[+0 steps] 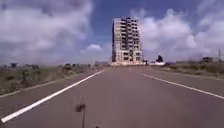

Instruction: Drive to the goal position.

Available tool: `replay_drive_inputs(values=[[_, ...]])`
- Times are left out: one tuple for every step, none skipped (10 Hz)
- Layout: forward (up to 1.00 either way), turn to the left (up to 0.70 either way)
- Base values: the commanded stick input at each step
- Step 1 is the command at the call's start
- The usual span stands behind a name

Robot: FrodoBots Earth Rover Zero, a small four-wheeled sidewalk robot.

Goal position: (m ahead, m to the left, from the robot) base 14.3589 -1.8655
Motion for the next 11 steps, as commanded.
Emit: replay_drive_inputs(values=[[1.0, -0.31], [1.0, -0.4], [1.0, -0.4], [1.0, -0.4], [1.0, -0.4], [1.0, -0.31], [1.0, -0.13], [1.0, 0.0], [1.0, 0.0], [1.0, 0.0], [1.0, 0.0]])
